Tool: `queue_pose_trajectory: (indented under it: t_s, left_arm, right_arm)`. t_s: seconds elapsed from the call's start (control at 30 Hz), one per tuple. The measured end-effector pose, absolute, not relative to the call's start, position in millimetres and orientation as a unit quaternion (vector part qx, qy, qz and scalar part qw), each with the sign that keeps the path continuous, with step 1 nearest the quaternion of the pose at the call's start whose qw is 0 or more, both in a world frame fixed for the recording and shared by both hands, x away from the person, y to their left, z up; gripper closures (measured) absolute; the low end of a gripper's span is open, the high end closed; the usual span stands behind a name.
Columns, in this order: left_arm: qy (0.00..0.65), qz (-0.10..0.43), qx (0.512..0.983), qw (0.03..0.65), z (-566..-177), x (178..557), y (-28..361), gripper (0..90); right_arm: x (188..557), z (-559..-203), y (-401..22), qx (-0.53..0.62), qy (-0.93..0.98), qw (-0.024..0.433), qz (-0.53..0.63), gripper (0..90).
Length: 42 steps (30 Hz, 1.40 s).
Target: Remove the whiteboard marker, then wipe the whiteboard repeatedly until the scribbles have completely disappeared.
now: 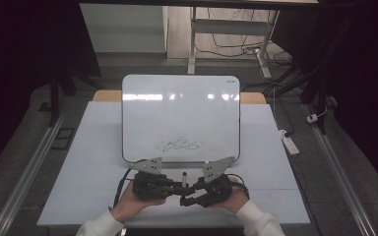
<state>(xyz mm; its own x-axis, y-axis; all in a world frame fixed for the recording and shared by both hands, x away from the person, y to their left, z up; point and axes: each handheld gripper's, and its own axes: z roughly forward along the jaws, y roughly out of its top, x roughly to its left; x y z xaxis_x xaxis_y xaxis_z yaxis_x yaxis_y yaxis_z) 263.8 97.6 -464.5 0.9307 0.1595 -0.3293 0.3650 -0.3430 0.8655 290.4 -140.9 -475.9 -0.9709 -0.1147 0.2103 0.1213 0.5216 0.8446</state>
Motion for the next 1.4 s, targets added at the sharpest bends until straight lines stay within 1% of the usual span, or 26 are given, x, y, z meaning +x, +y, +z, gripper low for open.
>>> queue_pose_trajectory:
  t_s: [0.03, 0.07, 0.1, 0.27, 0.3, 0.33, 0.37, 0.4, 0.43, 0.47, 0.5, 0.53, 0.63, 0.73, 0.8, 0.93, 1.13, 1.23, 1.27, 1.4]
  left_arm:
    - [0.16, -0.091, 0.815, 0.549, -465, 264, 97, 81.1]
    - [0.16, -0.09, 0.816, 0.548, -465, 264, 96, 81.1]
    - [0.157, -0.09, 0.817, 0.548, -466, 264, 95, 81.1]
    - [0.153, -0.08, 0.819, 0.547, -467, 263, 94, 79.8]
    - [0.154, -0.077, 0.82, 0.546, -467, 263, 94, 75.6]
    - [0.166, -0.062, 0.822, 0.542, -466, 261, 94, 65.7]
    - [0.182, -0.035, 0.828, 0.528, -462, 257, 97, 55.3]
    - [0.182, -0.035, 0.828, 0.528, -462, 257, 97, 47.5]
    - [0.2, -0.006, 0.832, 0.517, -457, 251, 107, 43.8]
    - [0.2, -0.006, 0.832, 0.517, -457, 251, 107, 41.2]
    - [0.222, 0.03, 0.836, 0.502, -456, 241, 121, 38.7]
    - [0.222, 0.03, 0.836, 0.502, -456, 241, 121, 37.0]
    - [0.275, 0.07, 0.828, 0.484, -463, 226, 154, 35.1]
    - [0.337, 0.094, 0.805, 0.479, -476, 215, 187, 33.5]
    - [0.375, 0.118, 0.798, 0.457, -488, 210, 209, 32.9]
    - [0.39, 0.131, 0.797, 0.442, -496, 209, 220, 32.8]
    - [0.405, 0.141, 0.793, 0.432, -504, 214, 227, 32.2]
    - [0.409, 0.143, 0.792, 0.429, -506, 213, 230, 32.1]
    - [0.409, 0.144, 0.793, 0.429, -507, 213, 230, 32.1]
    - [0.413, 0.146, 0.79, 0.429, -510, 213, 233, 31.7]
  right_arm:
    - [290, -476, -140, 0.0, -0.864, 0.122, -0.488, 71.5]
    - [290, -476, -140, 0.0, -0.864, 0.122, -0.488, 71.5]
    - [289, -476, -140, 0.002, -0.866, 0.12, -0.485, 73.5]
    - [290, -478, -140, -0.005, -0.866, 0.119, -0.485, 75.9]
    - [290, -478, -140, -0.01, -0.866, 0.112, -0.488, 76.7]
    - [290, -478, -140, -0.015, -0.864, 0.106, -0.492, 76.8]
    - [291, -478, -141, -0.019, -0.863, 0.101, -0.495, 76.8]
    - [292, -478, -142, -0.023, -0.863, 0.094, -0.497, 76.8]
    - [292, -478, -144, -0.026, -0.863, 0.086, -0.498, 76.9]
    - [293, -478, -145, -0.03, -0.862, 0.079, -0.499, 76.9]
    - [293, -478, -147, -0.036, -0.861, 0.072, -0.501, 76.9]
    - [294, -478, -148, -0.042, -0.862, 0.059, -0.502, 76.9]
    - [295, -476, -151, -0.052, -0.859, 0.037, -0.509, 76.9]
    - [296, -473, -155, -0.082, -0.85, -0.017, -0.521, 76.8]
    - [299, -472, -156, -0.101, -0.846, -0.024, -0.524, 76.8]
    - [302, -470, -154, -0.126, -0.84, -0.039, -0.526, 76.8]
    - [315, -465, -147, -0.197, -0.81, -0.081, -0.546, 76.9]
    - [320, -463, -137, -0.207, -0.802, -0.11, -0.549, 77.0]
    - [320, -463, -137, -0.207, -0.802, -0.11, -0.549, 77.0]
    - [334, -467, -119, -0.221, -0.787, -0.137, -0.56, 77.1]
